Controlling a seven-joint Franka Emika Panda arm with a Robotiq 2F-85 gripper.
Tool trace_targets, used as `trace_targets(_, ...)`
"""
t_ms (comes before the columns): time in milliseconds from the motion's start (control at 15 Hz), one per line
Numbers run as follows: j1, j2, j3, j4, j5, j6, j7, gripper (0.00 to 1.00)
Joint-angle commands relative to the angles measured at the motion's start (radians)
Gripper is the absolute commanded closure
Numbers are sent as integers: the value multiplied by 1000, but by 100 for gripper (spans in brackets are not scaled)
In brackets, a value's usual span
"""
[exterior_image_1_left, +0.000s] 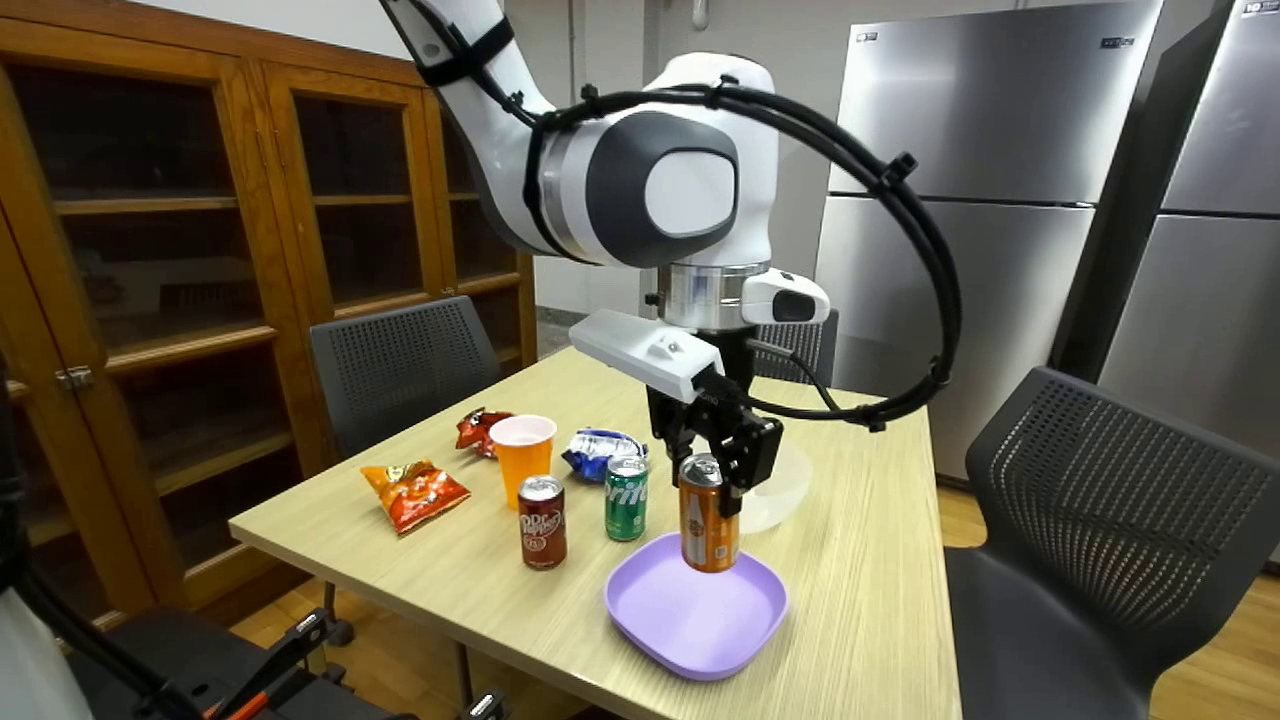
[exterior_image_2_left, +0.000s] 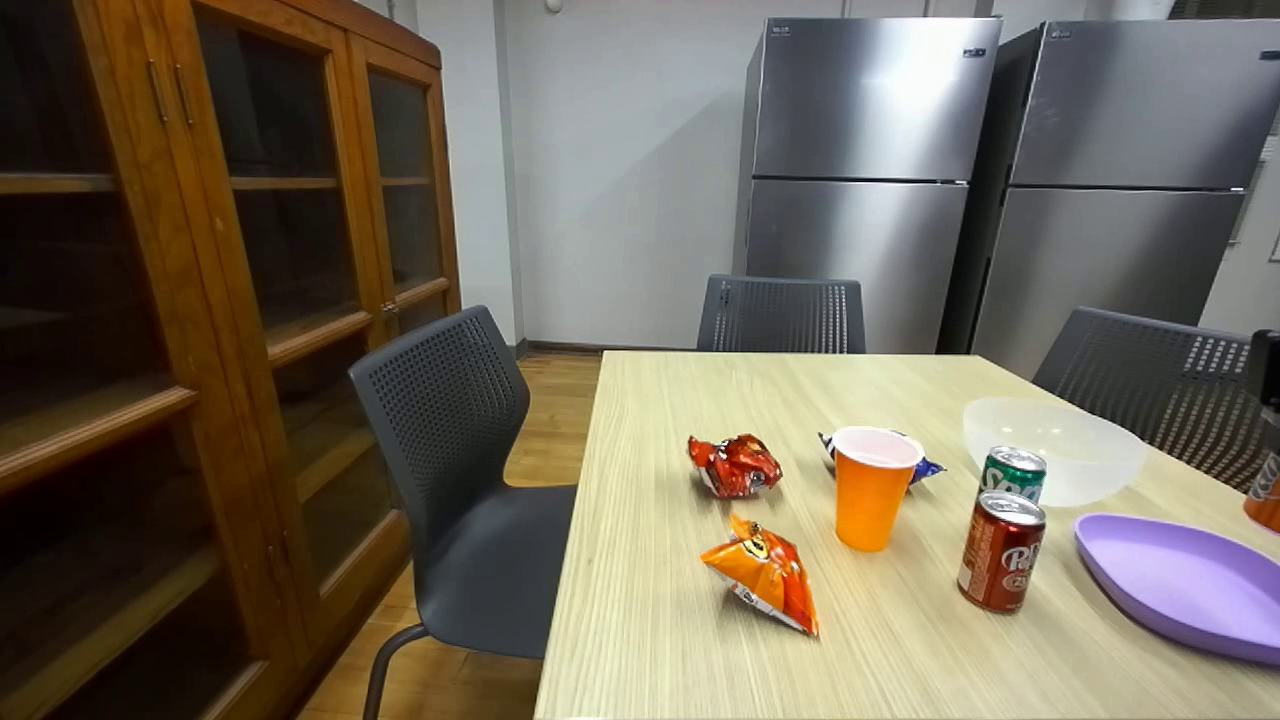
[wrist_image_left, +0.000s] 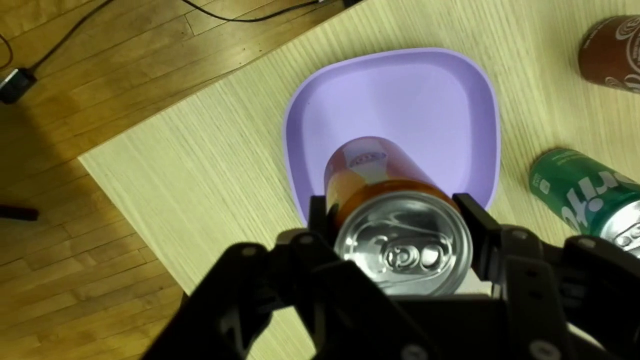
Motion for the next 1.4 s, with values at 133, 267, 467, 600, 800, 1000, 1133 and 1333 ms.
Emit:
trace_targets(133, -2, 159, 5, 135, -4, -3, 25, 62)
trace_targets(267, 1, 202, 9, 168, 11, -4, 23, 62)
trace_targets(467, 3, 261, 17, 215, 30, -8, 28, 62)
trace_targets(600, 4, 293, 23, 242, 46, -13, 28, 62)
trace_targets(800, 2, 337, 32, 278, 69, -16, 27, 62)
trace_targets(1000, 0, 373, 42, 304, 88, -20, 28, 62)
trace_targets(1133, -2, 393, 48, 318, 102, -22, 29, 62)
trace_targets(1333, -2, 417, 53, 334, 111, -23, 29, 62)
